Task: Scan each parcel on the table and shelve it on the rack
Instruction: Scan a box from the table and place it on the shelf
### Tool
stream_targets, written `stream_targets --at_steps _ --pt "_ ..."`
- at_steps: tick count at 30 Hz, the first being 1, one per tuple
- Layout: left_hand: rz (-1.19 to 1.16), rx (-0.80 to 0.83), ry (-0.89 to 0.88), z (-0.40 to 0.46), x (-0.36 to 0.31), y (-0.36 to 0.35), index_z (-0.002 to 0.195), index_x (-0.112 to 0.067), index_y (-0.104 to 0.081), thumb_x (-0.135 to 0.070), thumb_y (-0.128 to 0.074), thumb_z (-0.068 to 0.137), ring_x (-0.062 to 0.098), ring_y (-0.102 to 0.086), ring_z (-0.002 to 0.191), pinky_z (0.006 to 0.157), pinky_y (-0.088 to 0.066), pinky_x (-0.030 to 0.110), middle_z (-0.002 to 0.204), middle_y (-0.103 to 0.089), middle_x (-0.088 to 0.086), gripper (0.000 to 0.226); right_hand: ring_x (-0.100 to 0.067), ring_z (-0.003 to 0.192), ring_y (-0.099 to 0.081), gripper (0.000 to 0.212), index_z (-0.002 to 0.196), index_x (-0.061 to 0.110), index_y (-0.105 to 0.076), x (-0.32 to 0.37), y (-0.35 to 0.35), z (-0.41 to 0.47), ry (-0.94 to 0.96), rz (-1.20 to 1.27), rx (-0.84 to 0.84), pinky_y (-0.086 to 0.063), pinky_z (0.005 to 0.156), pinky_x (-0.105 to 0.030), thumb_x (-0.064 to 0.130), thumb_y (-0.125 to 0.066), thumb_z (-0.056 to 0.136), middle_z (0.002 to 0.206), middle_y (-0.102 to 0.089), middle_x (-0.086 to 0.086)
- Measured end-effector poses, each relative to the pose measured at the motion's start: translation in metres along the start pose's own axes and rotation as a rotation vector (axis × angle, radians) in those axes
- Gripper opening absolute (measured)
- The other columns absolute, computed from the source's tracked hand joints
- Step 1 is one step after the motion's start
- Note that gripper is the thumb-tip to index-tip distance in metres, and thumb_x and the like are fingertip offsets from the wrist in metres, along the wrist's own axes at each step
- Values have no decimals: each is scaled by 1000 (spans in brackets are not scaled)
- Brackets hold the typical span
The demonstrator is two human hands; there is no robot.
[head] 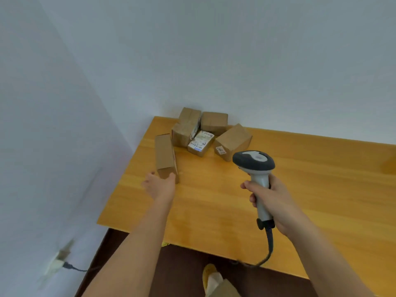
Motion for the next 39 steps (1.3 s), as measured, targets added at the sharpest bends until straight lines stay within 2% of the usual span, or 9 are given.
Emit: stream_targets --at_steps 2,6,12,16,20,22,25,32,39 --pt "56 15 7 24 -9 -12 143 -16 -28 -34 -78 80 40 -37 127 104 -40 50 146 -25 18 82 -11 59 -53 23 116 22 -56 3 -9 21 -12 -1 -20 -48 64 -30 17 -64 94 99 -72 -7" --pt "116 26 -15 59 -22 -31 146 -17 -23 -38 -83 74 40 -31 132 106 -35 51 148 -24 17 96 -11 60 -53 22 115 20 -56 17 -21 58 -34 -34 -6 -49 63 -30 16 -63 94 97 -71 -6" --pt "25 62 5 89 -6 -46 146 -4 -23 -36 -80 79 39 -43 128 104 -43 49 146 -31 17 93 -10 60 -54 20 112 20 -57 20 -34 89 -78 -57 22 -48 63 -30 18 -64 94 102 -69 -12" --pt "73 57 -37 82 -6 -41 150 -9 -16 -35 -79 79 38 -47 126 95 -47 43 146 -36 17 98 -9 59 -53 16 109 20 -56 20 -40 99 -105 -108 74 -47 62 -28 24 -63 95 82 -56 -7" --pt "-115 162 32 68 8 -41 149 -16 -20 -36 -73 82 31 -54 119 96 -49 40 140 -46 12 88 -16 64 -55 27 112 23 -49 23 -43 108 -119 -110 110 -49 67 -35 32 -65 93 83 -59 -8" --pt "-285 268 152 57 28 -47 142 -15 -32 -33 -68 88 27 -60 109 94 -54 45 131 -52 12 67 -20 67 -56 30 114 24 -48 22 -43 109 -140 -106 128 -49 71 -40 36 -66 92 82 -61 -9" --pt "-407 387 324 41 59 -62 131 -13 -45 -29 -61 95 25 -61 107 89 -56 43 123 -59 10 43 -19 68 -59 26 117 24 -51 22 -41 109 -156 -95 193 -50 67 -35 34 -63 95 84 -59 -9" --pt "-437 515 503 20 79 -88 142 -5 -37 -17 -70 90 24 -57 110 100 -49 37 129 -57 12 63 -13 64 -61 20 117 19 -59 17 -34 106 -199 -87 242 -51 65 -32 29 -52 101 94 -64 -10" --pt "-422 548 517 17 81 -103 130 -3 -49 -17 -74 87 25 -59 113 105 -47 41 121 -62 9 51 -14 64 -59 17 115 18 -59 25 -30 100 -220 9 244 -51 64 -32 24 -54 100 105 -63 -7"
Point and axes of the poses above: each hand's wrist, its own z-axis towards the middle knuckle, its own y-axis out of the back of the hand, x = y × z, the point moved 1 cm from there along z, towards the middle knuckle
